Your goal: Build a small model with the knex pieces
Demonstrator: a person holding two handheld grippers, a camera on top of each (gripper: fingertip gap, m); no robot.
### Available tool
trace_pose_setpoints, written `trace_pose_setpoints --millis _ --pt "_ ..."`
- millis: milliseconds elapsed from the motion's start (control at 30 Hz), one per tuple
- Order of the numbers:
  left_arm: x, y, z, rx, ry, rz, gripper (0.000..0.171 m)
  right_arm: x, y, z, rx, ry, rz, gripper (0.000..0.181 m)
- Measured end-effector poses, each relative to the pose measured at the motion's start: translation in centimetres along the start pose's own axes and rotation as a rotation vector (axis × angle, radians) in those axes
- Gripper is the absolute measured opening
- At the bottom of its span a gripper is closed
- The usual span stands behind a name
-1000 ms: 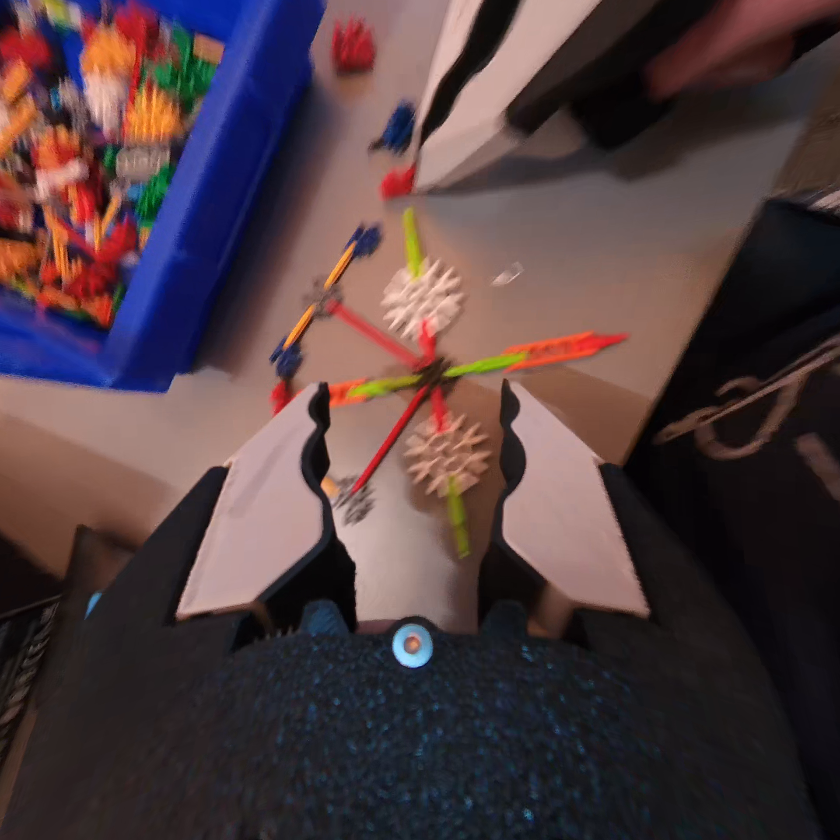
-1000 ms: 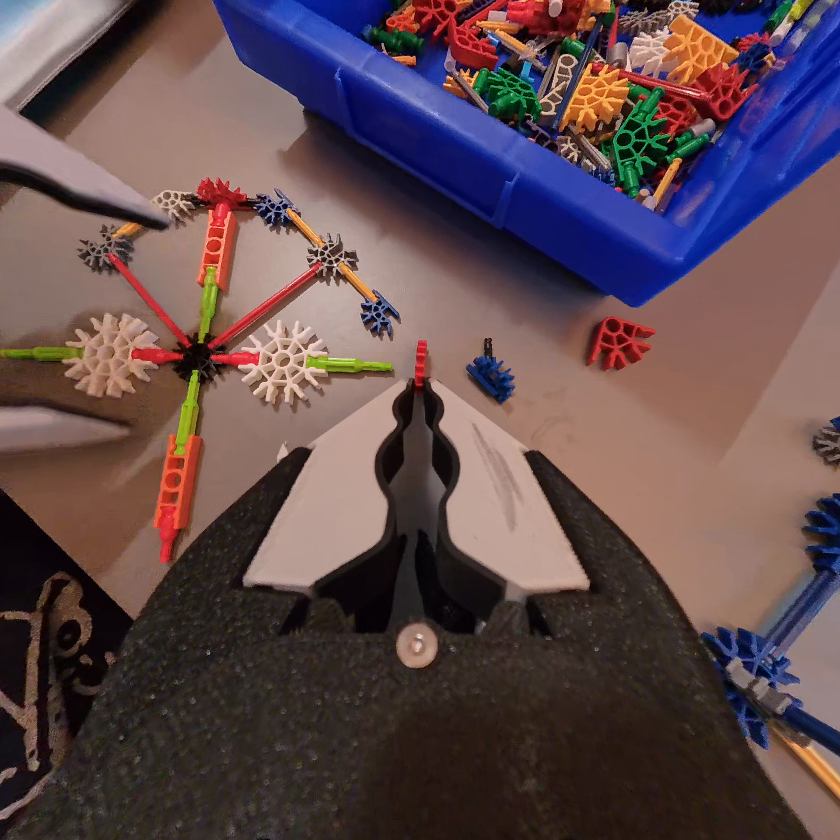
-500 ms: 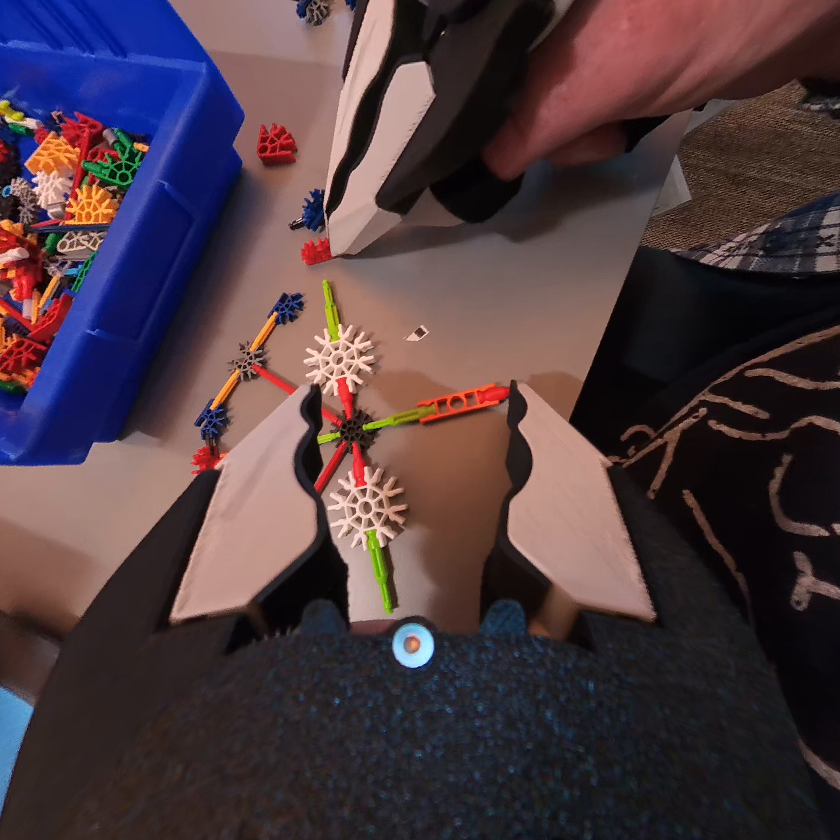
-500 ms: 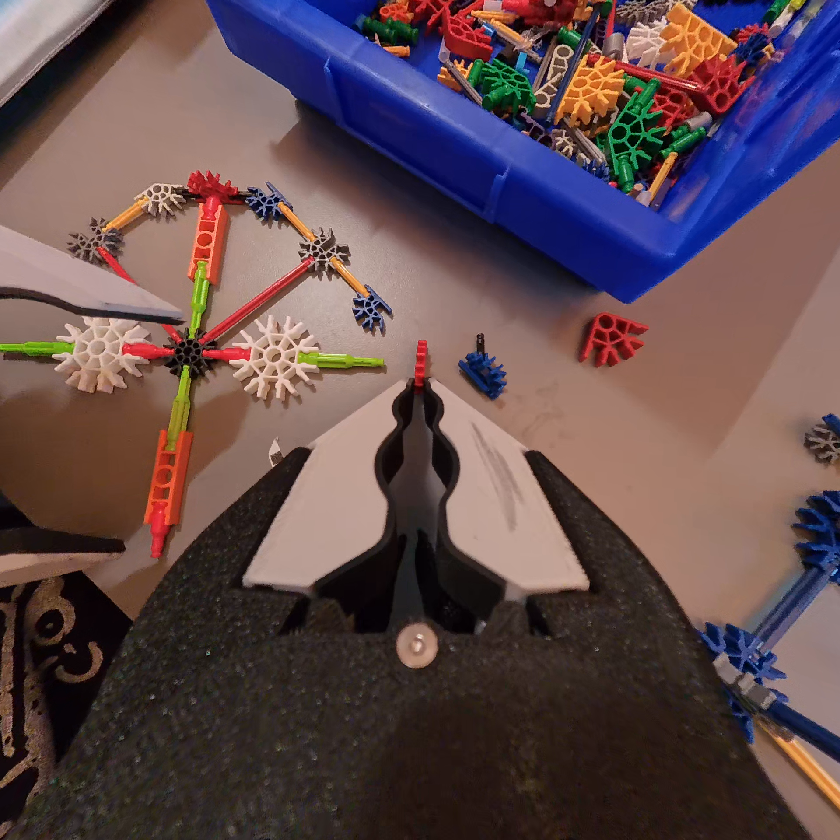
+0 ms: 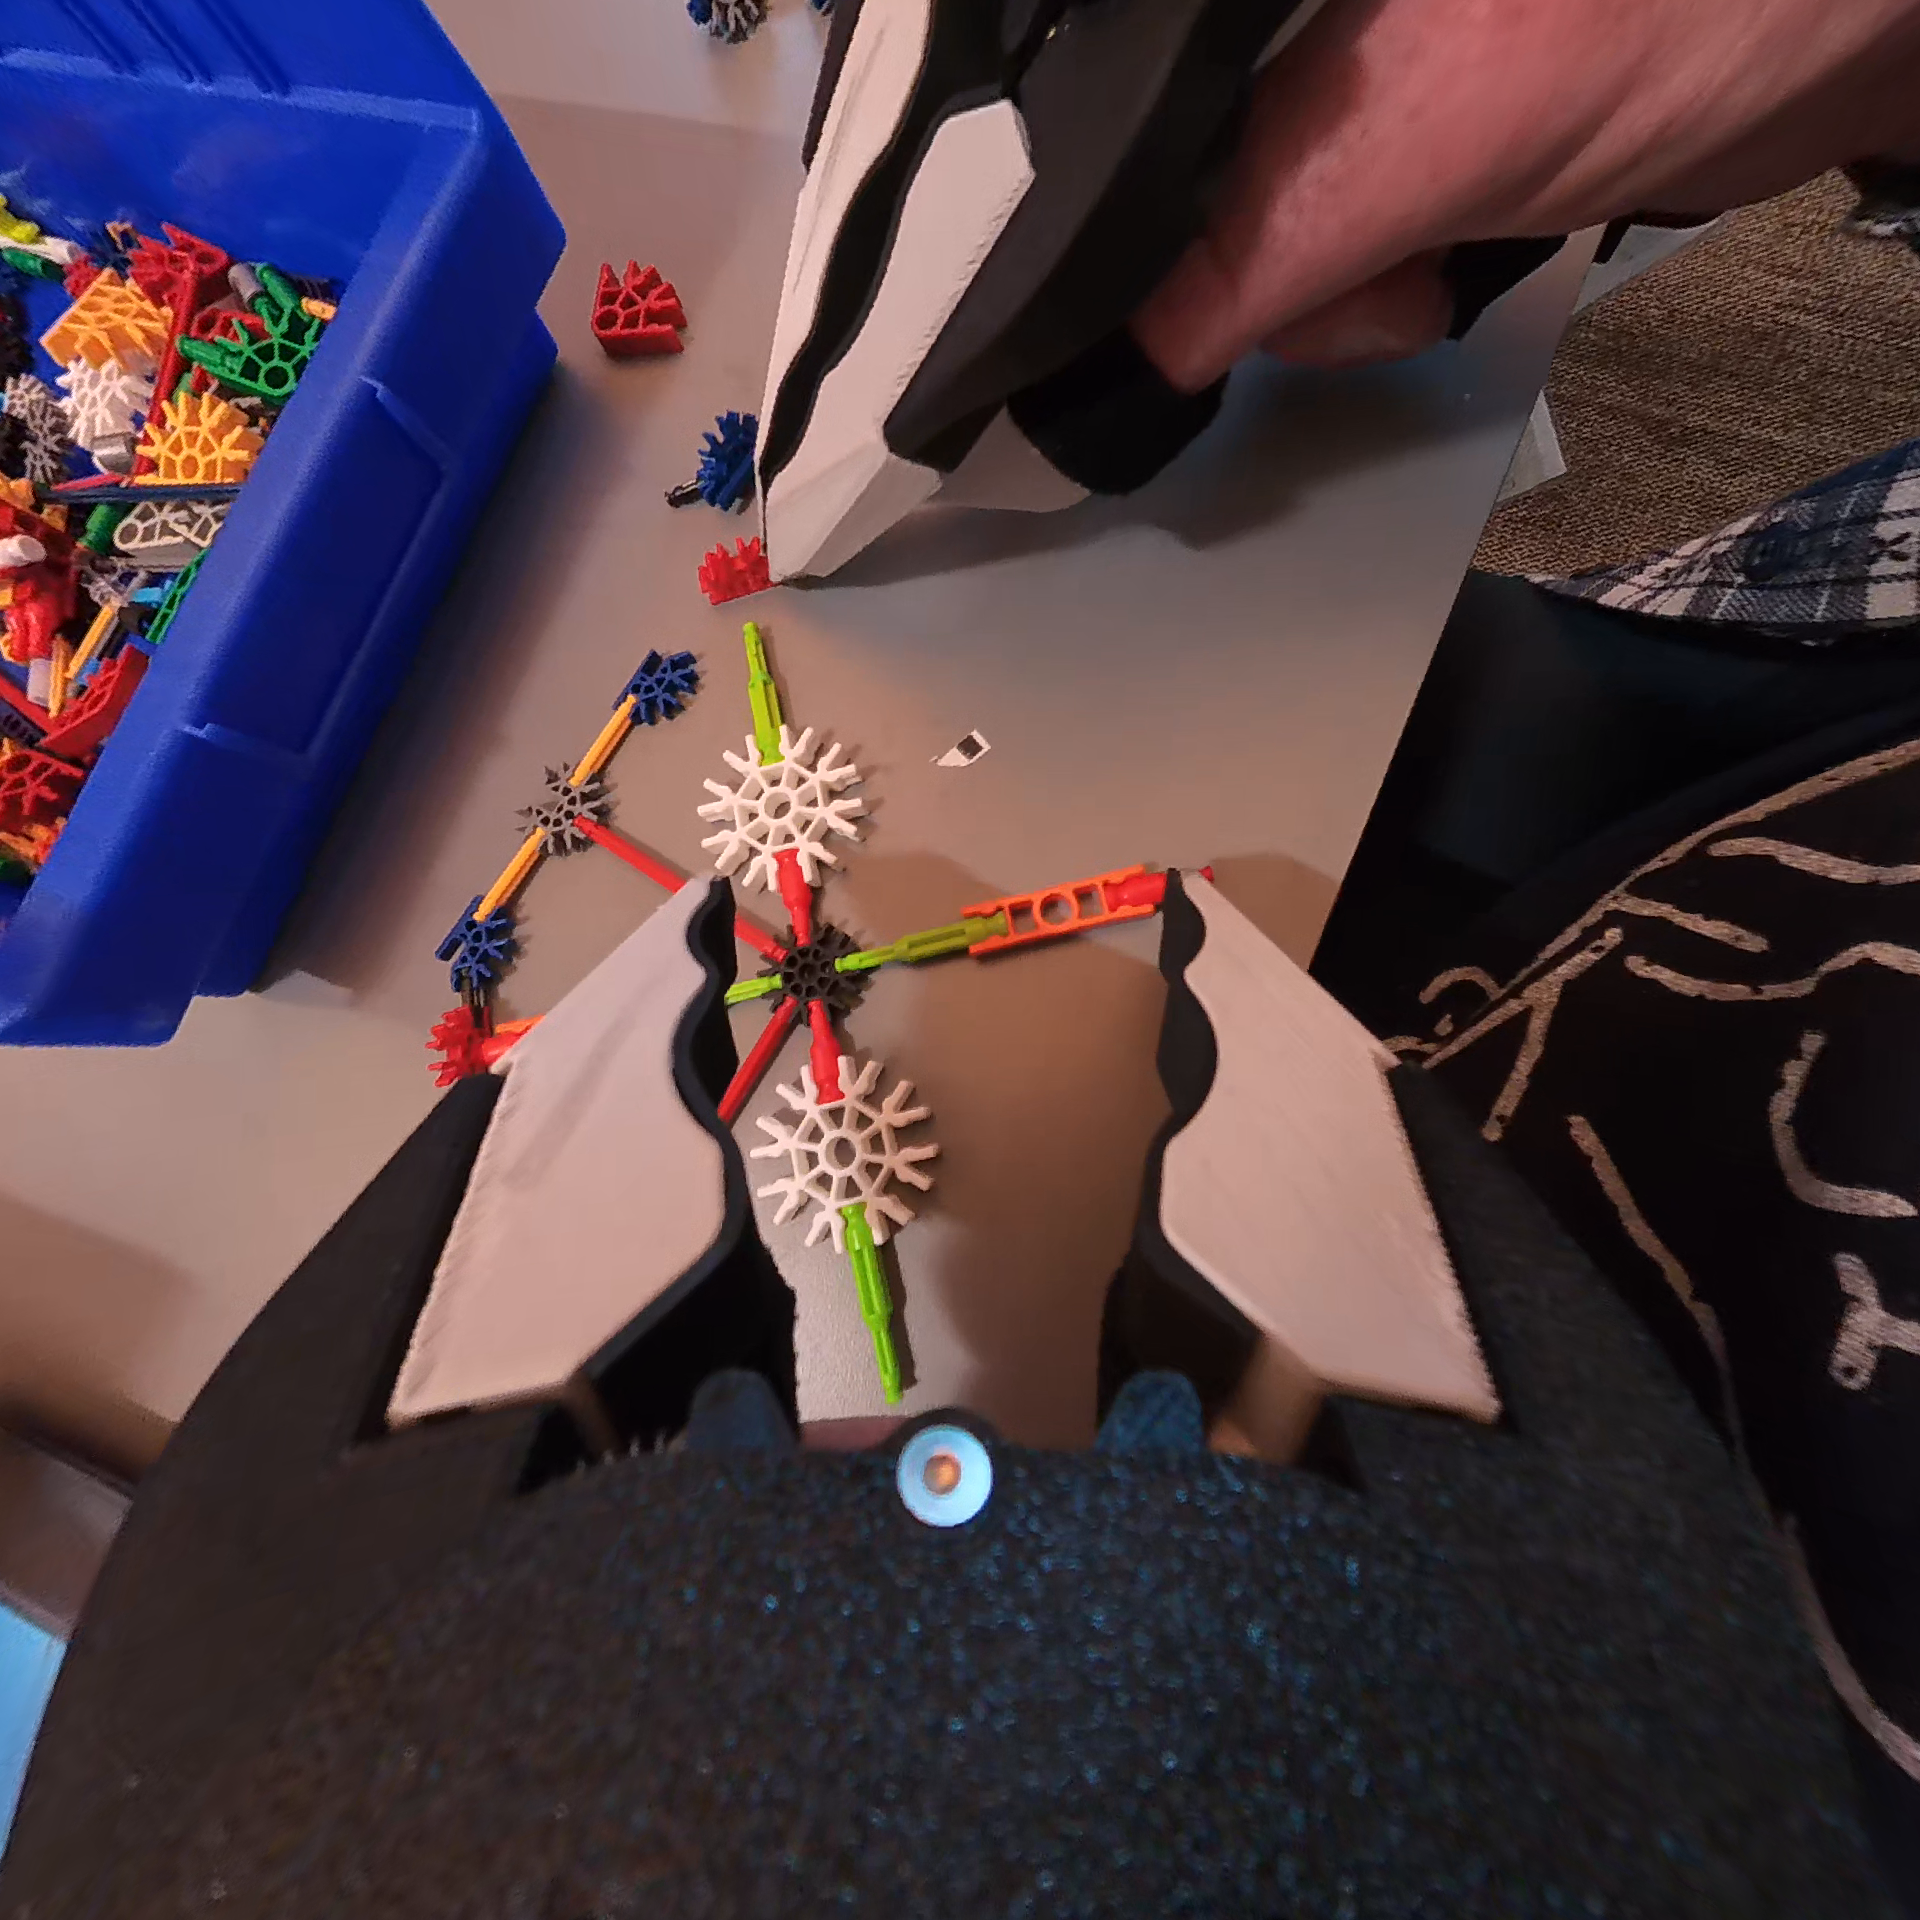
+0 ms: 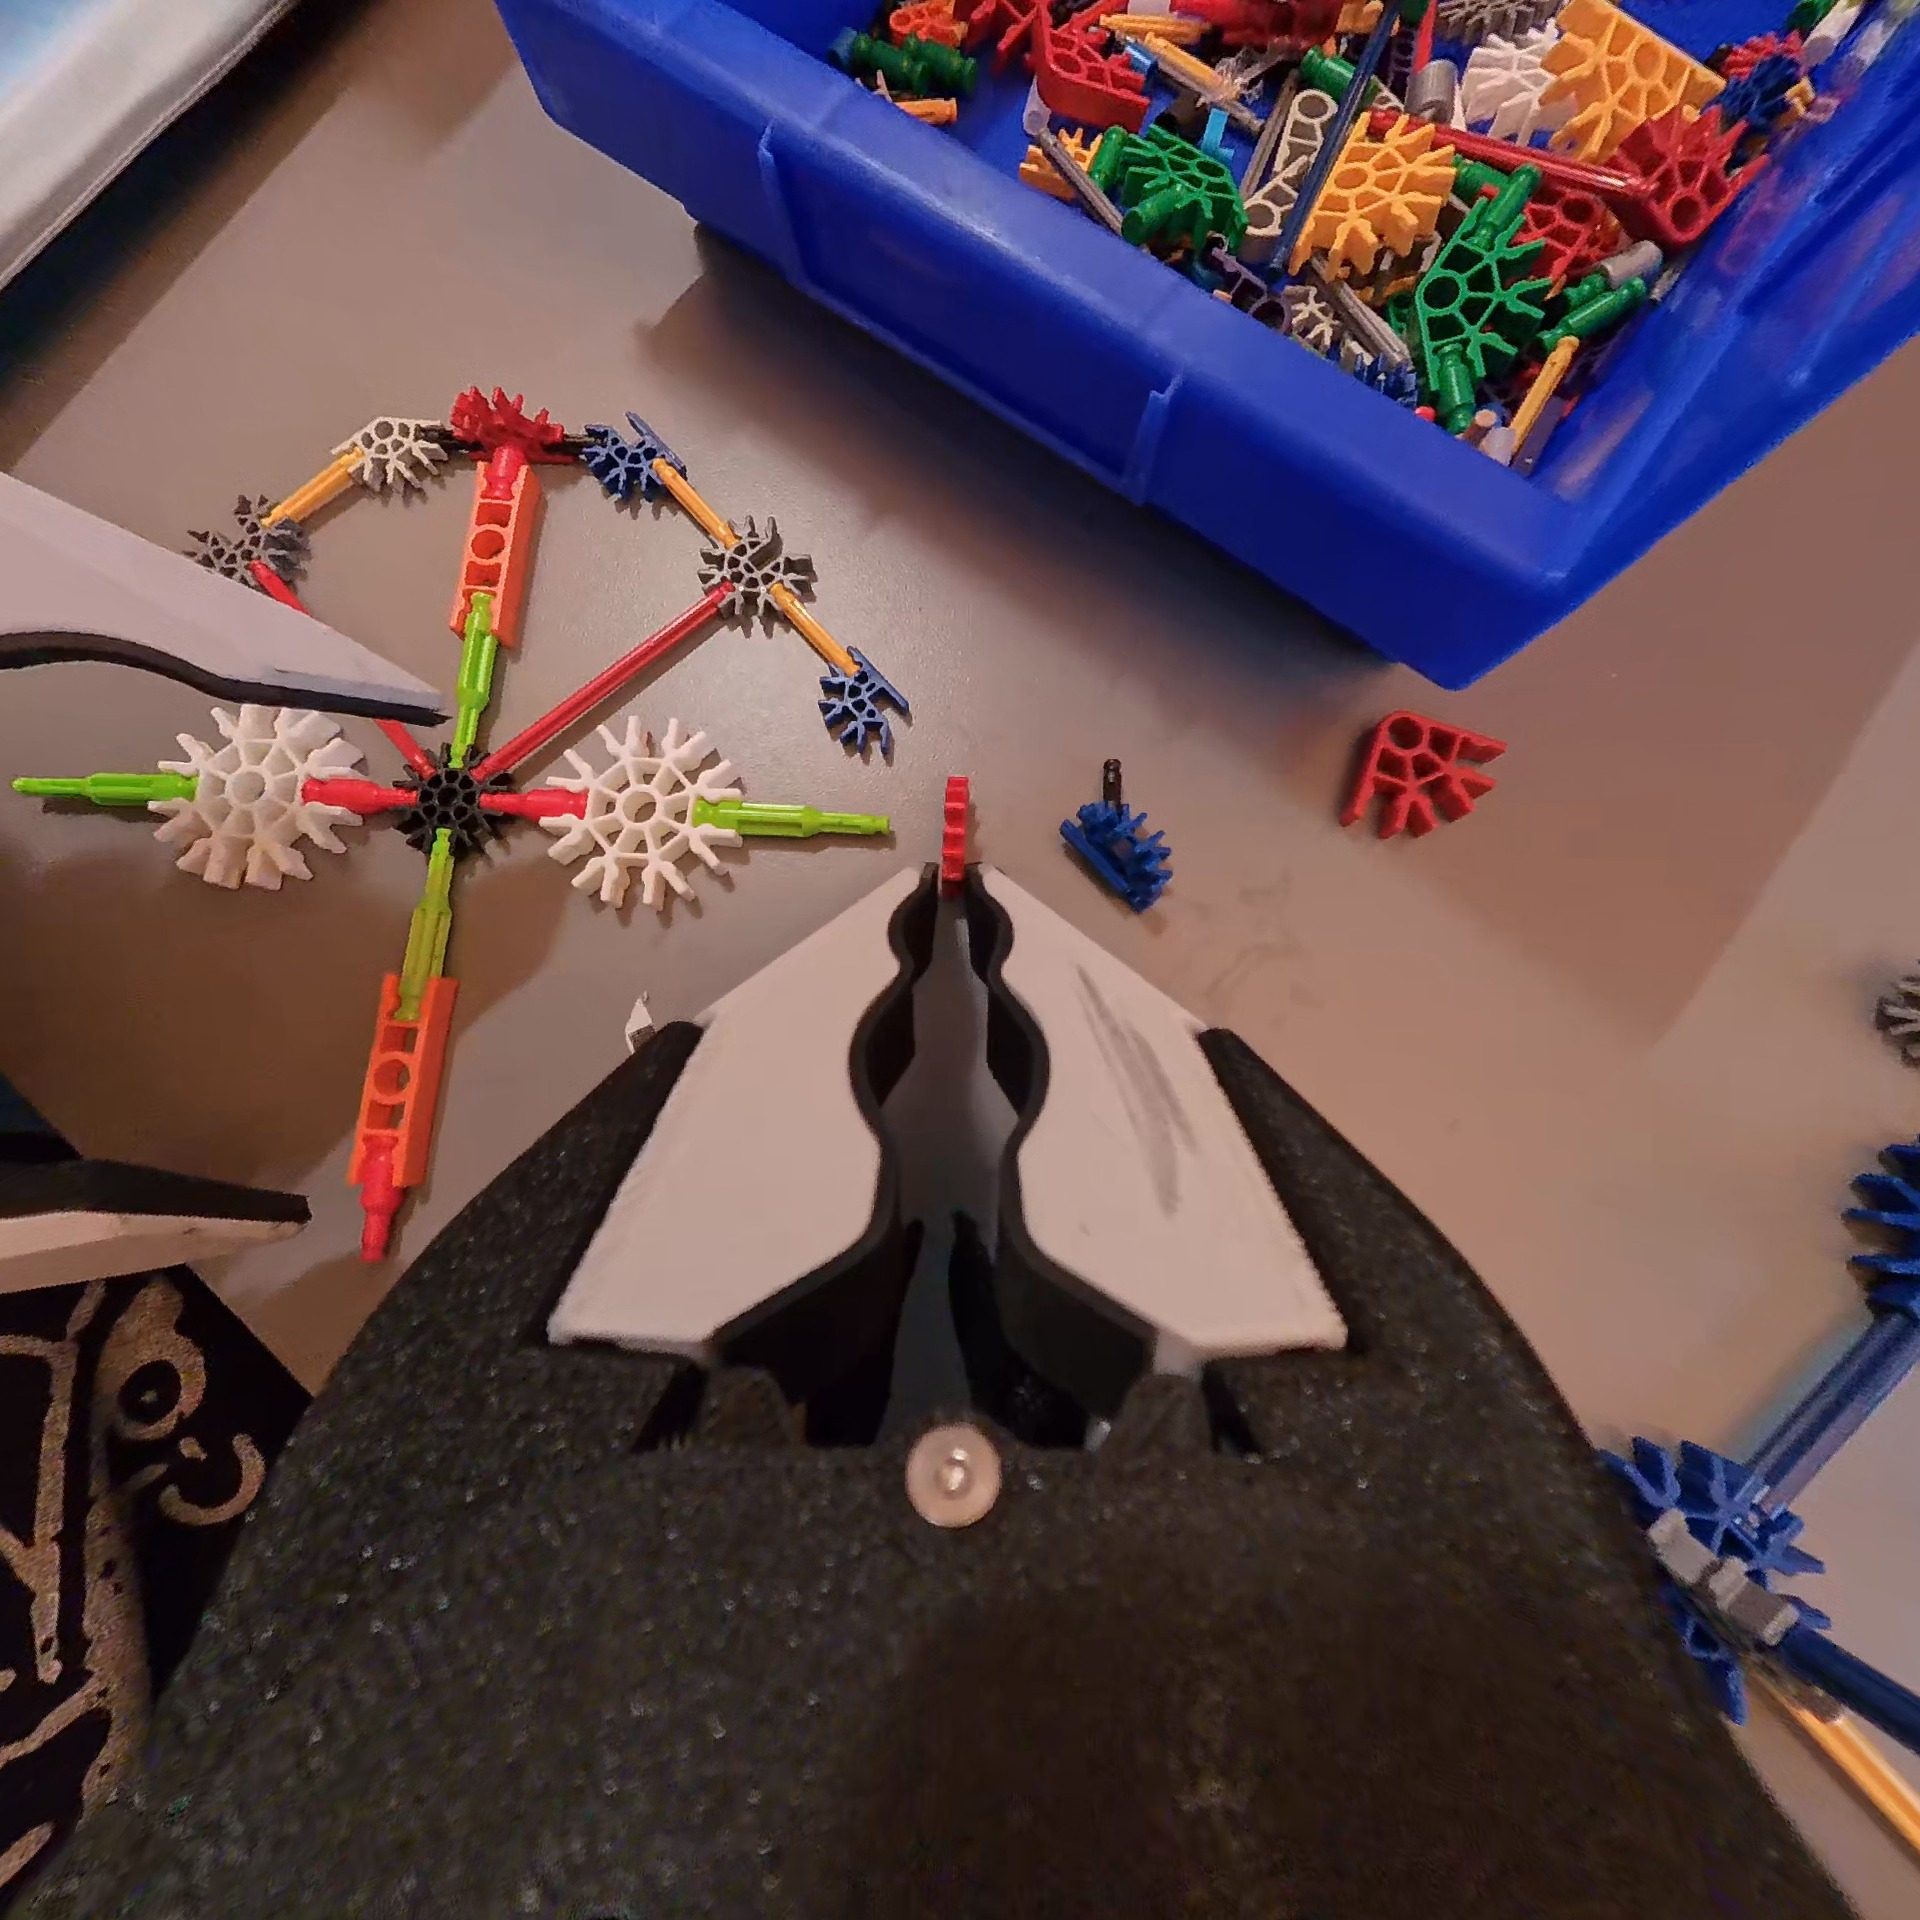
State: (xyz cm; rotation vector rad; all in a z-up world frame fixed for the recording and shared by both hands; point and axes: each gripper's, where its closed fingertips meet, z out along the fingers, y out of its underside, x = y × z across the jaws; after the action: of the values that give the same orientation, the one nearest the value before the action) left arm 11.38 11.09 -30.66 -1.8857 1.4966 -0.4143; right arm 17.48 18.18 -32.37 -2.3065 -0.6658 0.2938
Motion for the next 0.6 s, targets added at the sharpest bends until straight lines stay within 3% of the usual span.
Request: trace_pose_setpoints --millis 33,600 --pt "0.03 0.0 0.02 0.0 0.001 0.0 0.081 -0.01 0.0 -0.02 0.001 -0.002 0.002 0.005" --pt "-0.3 0.98 -0.79 -0.005 -0.008 -0.034 0.081 0.01 0.1 -0.69 0.007 -0.025 -0.006 0.007"
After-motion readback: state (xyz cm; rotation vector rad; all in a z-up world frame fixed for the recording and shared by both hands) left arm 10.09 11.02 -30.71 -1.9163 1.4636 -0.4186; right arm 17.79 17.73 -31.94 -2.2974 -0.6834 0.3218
